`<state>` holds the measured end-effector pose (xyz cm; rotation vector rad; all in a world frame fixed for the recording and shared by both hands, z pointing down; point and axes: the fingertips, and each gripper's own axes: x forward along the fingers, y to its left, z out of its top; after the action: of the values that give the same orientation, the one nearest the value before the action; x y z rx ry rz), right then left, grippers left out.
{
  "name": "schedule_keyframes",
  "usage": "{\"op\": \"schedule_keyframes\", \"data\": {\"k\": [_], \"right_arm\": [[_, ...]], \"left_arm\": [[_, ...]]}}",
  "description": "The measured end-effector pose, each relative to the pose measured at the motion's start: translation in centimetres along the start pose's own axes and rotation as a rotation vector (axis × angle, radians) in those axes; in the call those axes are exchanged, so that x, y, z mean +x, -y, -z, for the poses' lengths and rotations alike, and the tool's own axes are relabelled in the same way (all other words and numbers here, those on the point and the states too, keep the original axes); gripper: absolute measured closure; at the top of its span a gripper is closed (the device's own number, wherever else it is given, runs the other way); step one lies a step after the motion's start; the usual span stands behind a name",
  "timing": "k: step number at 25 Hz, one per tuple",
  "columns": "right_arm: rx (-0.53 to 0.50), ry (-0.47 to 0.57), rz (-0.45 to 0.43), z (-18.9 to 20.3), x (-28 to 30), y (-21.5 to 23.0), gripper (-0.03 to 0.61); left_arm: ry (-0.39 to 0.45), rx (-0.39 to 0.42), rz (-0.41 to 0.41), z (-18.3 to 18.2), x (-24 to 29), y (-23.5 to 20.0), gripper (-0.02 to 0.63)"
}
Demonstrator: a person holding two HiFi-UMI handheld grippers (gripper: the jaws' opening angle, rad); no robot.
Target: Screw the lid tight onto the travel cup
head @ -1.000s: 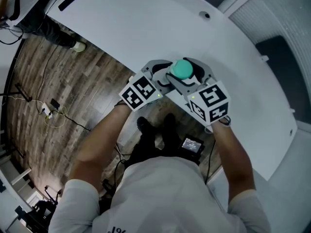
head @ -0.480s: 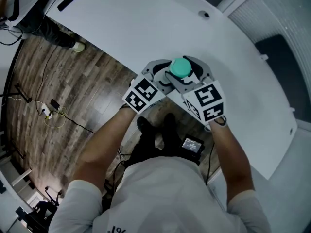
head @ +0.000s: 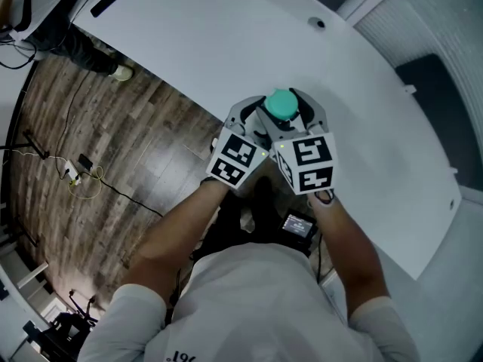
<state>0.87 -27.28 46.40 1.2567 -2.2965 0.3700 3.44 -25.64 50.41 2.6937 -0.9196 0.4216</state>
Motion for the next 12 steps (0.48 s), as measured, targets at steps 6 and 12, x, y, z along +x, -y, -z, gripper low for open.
{"op": "schedule_keyframes", "data": {"k": [6,12], "right_arm": [[-0.033,-0.003,-0.104,-0.1,0.0,-0.5,0.258],[-0.119,-0.026,-0.228,0.0,-0.1,-1.3,0.257]], "left_arm": [[-0.046,0.067,0.127,0.1,-0.1,0.2,0.299],[-0.099,0.188,0.281,-0.1,-0.1,0.7,0.296]]}}
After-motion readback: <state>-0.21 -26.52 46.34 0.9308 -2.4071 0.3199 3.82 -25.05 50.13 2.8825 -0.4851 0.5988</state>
